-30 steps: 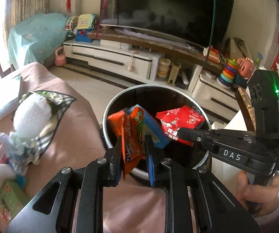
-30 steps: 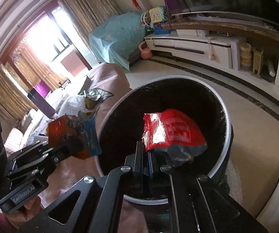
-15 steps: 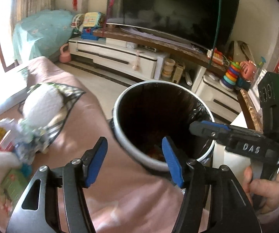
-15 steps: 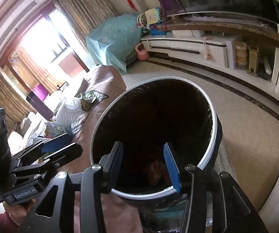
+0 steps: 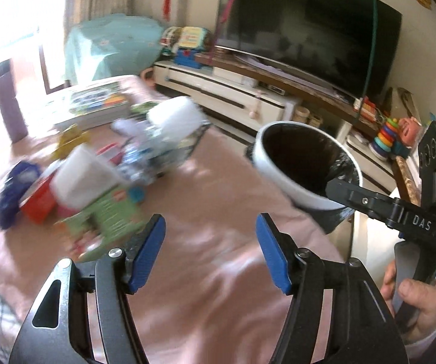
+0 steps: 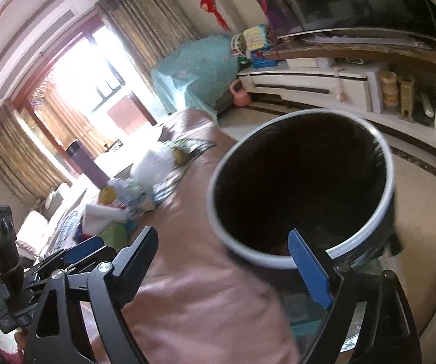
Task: Collect trash
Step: 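Carry both wrappers over the bin and open both tools to drop them, then grasp the blue plastic bag with the left tool while the right tool grasps the green milk carton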
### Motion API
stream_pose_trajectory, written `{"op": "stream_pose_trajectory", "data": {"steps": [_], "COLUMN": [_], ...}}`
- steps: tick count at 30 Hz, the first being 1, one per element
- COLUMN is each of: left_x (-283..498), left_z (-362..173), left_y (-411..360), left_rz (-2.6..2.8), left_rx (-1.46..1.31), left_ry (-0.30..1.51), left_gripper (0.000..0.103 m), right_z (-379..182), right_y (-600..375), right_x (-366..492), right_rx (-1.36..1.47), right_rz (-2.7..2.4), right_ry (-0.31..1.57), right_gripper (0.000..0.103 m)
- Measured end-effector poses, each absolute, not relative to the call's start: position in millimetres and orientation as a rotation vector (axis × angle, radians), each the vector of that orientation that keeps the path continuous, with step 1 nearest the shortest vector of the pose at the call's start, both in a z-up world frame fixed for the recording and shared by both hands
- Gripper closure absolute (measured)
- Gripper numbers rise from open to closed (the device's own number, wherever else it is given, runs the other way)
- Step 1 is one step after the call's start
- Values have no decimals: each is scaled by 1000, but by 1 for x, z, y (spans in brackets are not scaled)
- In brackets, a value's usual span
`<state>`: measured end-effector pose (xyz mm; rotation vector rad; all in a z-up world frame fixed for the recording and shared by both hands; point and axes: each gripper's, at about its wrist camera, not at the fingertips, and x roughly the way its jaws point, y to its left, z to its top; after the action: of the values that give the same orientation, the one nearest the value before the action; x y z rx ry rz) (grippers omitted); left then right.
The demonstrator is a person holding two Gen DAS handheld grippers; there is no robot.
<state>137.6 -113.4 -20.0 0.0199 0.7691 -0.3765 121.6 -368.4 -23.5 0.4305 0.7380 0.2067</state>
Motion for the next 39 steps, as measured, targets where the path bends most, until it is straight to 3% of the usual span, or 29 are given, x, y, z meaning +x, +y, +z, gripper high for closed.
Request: {"op": "stream_pose_trajectory", "data": {"steps": [20, 29, 34, 39], "left_x": [120, 146, 175, 206], "left_z": [-39, -39, -43, -51], "left_y": [35, 69, 92, 103], "left_rz": [-136, -58, -17, -24], "left_rx": [-112, -107, -113, -112], "left_ry": [788, 796, 804, 838], "left_gripper": [40, 39, 31, 31], "right_z": [-31, -38, -46, -56], "right_y": [-219, -166, -146, -133], "right_x": [124, 143, 161, 177], "right_rx": [215, 91, 28, -18], "right_rz": [407, 435, 417, 401], "right_ry": [785, 810, 845, 889], "right_gripper": [6, 2, 2, 2]}}
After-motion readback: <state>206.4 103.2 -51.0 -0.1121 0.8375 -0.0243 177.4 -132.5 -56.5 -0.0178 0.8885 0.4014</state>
